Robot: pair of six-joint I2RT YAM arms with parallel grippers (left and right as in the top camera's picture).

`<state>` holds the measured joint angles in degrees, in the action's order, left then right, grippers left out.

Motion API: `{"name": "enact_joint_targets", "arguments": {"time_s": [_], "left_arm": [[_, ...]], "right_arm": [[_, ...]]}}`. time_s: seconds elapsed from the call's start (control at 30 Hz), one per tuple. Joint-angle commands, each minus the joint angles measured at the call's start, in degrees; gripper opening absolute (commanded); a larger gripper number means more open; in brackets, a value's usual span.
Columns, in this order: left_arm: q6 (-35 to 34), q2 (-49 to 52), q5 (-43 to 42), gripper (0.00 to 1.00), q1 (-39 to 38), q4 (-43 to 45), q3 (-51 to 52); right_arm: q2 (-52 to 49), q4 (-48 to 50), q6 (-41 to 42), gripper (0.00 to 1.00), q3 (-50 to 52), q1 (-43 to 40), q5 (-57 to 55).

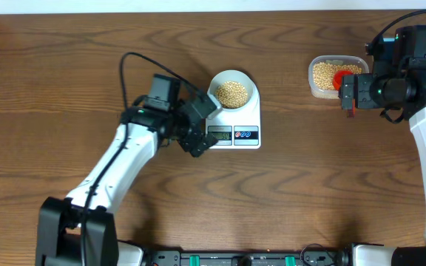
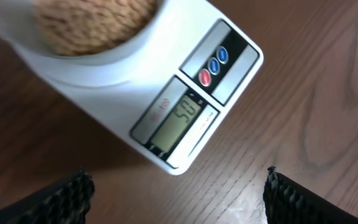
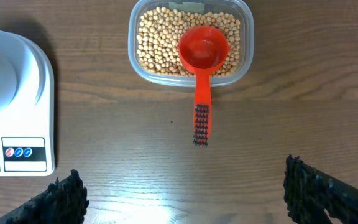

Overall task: Scoop item into bowl and weigh 50g on scale
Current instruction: 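Move the left gripper forward toward the scale display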

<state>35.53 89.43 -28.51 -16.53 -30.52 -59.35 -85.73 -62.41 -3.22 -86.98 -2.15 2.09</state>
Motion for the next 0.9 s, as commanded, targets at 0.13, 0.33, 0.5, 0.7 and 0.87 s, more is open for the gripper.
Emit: {"name": "enact_joint_targets", "arguments": {"time_s": [0.13, 0.33, 0.5, 0.7, 0.87], "left_arm": [[-6.95, 3.15, 3.76, 0.90, -2.10, 0.35, 0.39], [-12.37, 3.63, 5.22, 0.90, -2.10, 2.43, 0.39], [-15.61, 4.59, 5.22, 0.90, -2.32, 4.52, 0.39], [-19.71, 4.79, 5.79, 0.90, -3.69, 6.64, 0.39], [-25.20, 4.79, 9.51, 0.90, -6.32, 6.62, 0.39]], "right_arm": [[0.98, -0.22, -0.70, 0.99, -1.07, 0.33, -0.24], [0.98, -0.22, -0.72, 0.99, -1.07, 0.33, -0.24], [0.98, -0.22, -0.72, 0.99, -1.07, 0.33, -0.24], [0.98, -0.22, -0.72, 0.99, -1.07, 0.33, -0.24], [0.98, -0.20, -0.70, 0.99, -1.07, 0.33, -0.24]]}}
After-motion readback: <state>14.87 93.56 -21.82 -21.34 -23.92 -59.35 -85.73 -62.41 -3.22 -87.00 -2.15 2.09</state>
